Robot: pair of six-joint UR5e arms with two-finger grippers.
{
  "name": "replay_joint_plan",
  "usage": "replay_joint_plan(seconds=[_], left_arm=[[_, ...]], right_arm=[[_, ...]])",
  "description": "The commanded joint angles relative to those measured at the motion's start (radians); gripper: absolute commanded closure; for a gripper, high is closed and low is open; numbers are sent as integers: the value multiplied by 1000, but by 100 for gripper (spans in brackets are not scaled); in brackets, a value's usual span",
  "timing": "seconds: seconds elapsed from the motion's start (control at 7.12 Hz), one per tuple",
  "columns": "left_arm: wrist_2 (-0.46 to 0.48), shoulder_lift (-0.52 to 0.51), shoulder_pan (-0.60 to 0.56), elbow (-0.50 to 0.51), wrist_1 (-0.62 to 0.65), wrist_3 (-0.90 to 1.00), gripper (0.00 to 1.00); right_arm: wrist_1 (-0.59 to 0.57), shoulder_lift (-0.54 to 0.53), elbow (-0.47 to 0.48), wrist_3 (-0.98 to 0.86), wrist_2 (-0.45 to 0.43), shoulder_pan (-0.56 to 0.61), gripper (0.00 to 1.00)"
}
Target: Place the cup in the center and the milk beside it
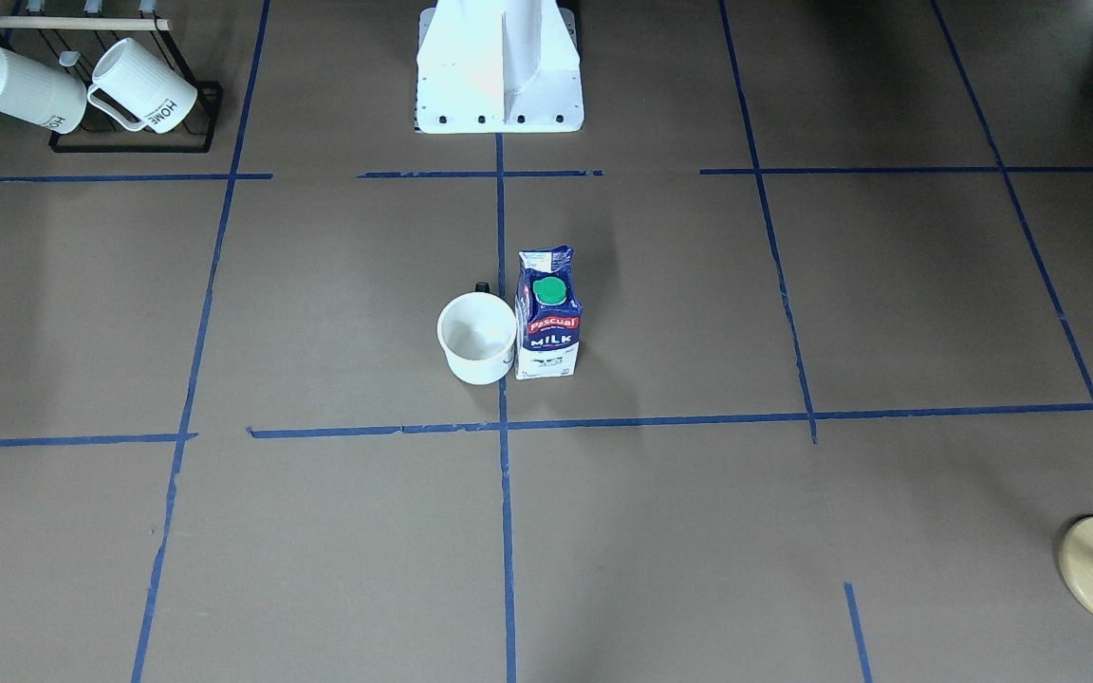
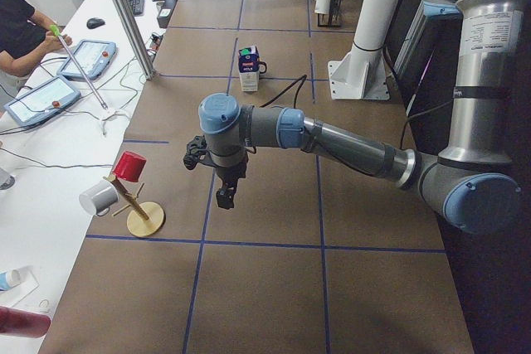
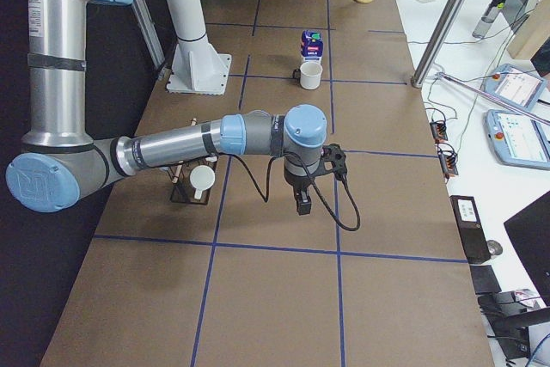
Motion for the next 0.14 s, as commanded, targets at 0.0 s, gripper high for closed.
replay_joint_plan(seconds=[0.0], left_arm=[[7, -1, 0, -5, 0, 4, 0]], right_arm=[[-1, -4, 16, 4, 3, 0, 0]])
